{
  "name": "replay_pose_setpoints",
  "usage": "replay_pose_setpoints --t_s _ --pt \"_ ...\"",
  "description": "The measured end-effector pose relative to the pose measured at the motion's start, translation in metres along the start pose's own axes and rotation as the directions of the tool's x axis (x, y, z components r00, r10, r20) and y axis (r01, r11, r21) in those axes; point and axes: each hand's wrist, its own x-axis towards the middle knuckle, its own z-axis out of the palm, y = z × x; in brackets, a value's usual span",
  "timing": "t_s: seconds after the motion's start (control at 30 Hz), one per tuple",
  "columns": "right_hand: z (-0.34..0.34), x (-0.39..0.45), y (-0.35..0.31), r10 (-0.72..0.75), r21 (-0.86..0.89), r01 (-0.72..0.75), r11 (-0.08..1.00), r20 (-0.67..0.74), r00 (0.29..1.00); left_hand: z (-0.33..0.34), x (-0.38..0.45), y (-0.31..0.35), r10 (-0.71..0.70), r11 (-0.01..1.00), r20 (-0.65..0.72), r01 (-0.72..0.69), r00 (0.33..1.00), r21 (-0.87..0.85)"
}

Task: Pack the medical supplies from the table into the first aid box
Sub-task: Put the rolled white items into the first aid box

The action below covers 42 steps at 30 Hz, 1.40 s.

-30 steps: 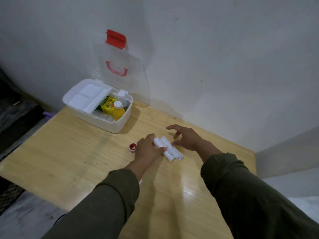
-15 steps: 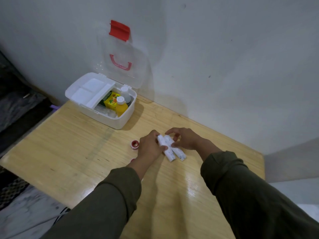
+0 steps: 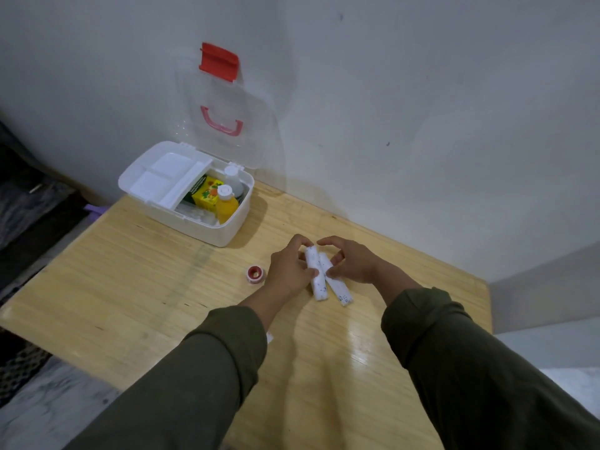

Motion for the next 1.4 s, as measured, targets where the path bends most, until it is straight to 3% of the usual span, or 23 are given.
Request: replay_pose_setpoints --t_s 0.17,0.37,0.6,0.73,1.03,1.4 --pt "-0.009 -0.009 -0.014 -0.017 0.07 0.025 0.997 -0.106 0.994 -0.03 0.006 0.017 0.071 0.997 -0.014 -0.071 0.997 -0.039" --pt "-0.018 -0.021 -0.054 -0.018 0.213 0.096 0.972 -0.339 0.941 -0.077 0.013 0.041 0.225 0.974 0.002 -0.224 0.974 -0.04" --pt "-0.003 -0.046 -0.103 0.087 0.314 0.147 0.938 -0.624 0.777 -0.134 0.012 0.056 0.391 0.921 0.114 -0.389 0.914 -0.038" --pt "0.012 -0.053 -0.138 0.166 0.388 0.197 0.9 -0.726 0.667 -0.179 0.011 0.06 0.48 0.876 0.11 -0.481 0.871 -0.011" --pt "0.059 -0.027 -0.211 0.2 0.409 0.29 0.865 -0.811 0.55 -0.252 0.031 0.029 0.538 0.84 0.021 -0.538 0.843 0.065" --pt "0.097 0.0 -0.229 0.1 0.306 0.312 0.899 -0.839 0.535 -0.254 0.043 -0.02 0.45 0.86 0.224 -0.487 0.865 0.151"
